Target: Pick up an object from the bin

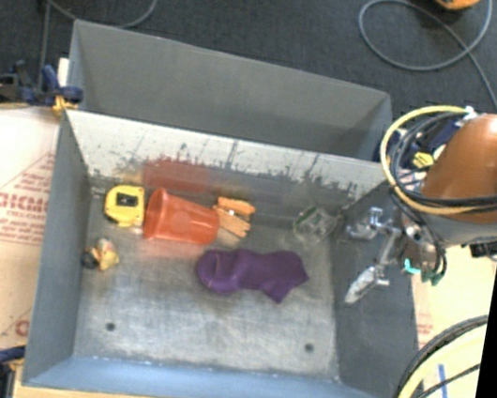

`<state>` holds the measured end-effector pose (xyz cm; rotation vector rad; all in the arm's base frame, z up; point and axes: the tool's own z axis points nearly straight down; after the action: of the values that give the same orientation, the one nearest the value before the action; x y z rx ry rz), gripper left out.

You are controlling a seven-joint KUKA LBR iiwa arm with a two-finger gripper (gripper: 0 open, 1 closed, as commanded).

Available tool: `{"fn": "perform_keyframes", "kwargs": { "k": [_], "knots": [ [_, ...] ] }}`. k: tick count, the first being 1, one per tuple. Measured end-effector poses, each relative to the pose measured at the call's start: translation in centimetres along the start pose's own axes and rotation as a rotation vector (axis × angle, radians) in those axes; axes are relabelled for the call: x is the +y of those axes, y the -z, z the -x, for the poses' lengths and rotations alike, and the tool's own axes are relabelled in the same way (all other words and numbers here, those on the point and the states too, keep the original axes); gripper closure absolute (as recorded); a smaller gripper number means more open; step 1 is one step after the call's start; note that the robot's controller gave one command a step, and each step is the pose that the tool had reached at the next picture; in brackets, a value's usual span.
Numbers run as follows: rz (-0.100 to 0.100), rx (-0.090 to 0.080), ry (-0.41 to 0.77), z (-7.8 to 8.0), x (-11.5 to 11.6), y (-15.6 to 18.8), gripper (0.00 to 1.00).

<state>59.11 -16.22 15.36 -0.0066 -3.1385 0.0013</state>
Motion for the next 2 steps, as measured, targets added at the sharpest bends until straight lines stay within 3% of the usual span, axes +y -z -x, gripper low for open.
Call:
{"fn": "perform_keyframes", "kwargs": {
  "k": [1,2],
  "knots": [
    [-0.002,-0.008,0.003,0.2,0.0,0.5,0.0],
    [-0.003,0.001,0.102,-2.3,8.5,-7.5,1.0]
  ]
}}
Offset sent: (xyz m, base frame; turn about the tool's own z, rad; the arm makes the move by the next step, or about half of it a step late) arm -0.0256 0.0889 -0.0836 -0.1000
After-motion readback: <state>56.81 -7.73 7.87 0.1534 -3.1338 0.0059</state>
